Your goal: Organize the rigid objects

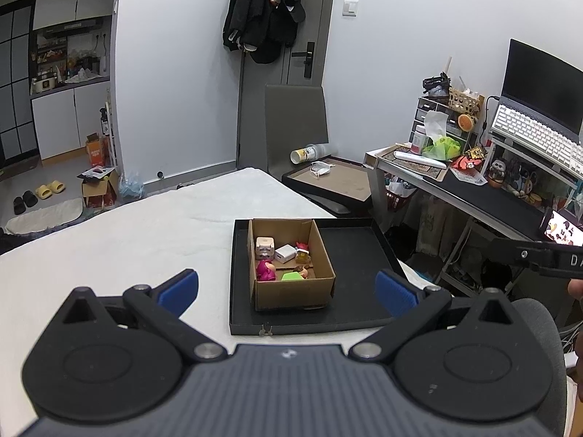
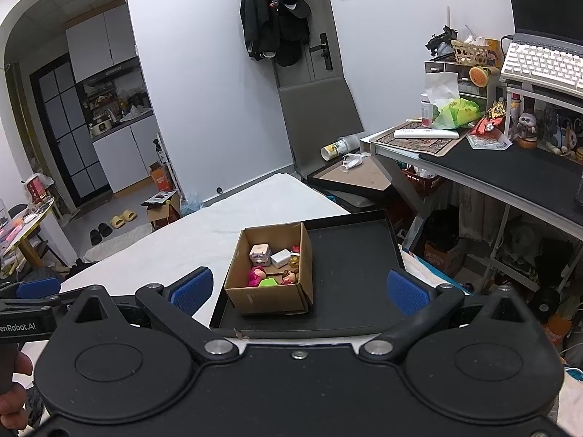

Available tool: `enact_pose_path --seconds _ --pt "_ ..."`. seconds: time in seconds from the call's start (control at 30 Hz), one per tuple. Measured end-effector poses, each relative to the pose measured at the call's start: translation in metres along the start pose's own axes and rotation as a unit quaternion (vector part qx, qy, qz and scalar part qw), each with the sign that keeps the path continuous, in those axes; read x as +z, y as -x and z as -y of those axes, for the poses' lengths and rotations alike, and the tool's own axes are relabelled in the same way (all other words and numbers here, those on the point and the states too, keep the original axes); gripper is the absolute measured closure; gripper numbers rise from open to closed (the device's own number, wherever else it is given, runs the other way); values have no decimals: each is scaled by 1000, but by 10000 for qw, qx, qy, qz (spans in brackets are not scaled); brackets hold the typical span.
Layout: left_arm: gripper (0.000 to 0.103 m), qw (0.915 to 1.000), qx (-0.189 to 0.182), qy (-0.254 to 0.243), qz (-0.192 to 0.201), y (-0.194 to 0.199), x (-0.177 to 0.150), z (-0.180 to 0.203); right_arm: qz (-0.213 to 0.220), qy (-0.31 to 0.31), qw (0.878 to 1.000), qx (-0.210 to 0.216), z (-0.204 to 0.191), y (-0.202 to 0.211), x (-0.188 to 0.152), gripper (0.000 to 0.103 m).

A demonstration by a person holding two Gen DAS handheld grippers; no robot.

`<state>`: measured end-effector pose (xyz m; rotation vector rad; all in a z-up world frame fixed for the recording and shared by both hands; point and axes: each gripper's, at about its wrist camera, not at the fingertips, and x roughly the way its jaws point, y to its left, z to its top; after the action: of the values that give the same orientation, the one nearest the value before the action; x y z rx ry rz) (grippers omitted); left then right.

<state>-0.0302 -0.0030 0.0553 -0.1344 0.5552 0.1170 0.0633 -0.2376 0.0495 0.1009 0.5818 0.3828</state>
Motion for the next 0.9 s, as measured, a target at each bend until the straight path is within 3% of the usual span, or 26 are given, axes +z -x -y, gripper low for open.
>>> enact_pose_path --seconds 0.9 --pt "0 9998 -158 -100 1 2 3 3 12 90 9999 -104 -5 2 -1 0"
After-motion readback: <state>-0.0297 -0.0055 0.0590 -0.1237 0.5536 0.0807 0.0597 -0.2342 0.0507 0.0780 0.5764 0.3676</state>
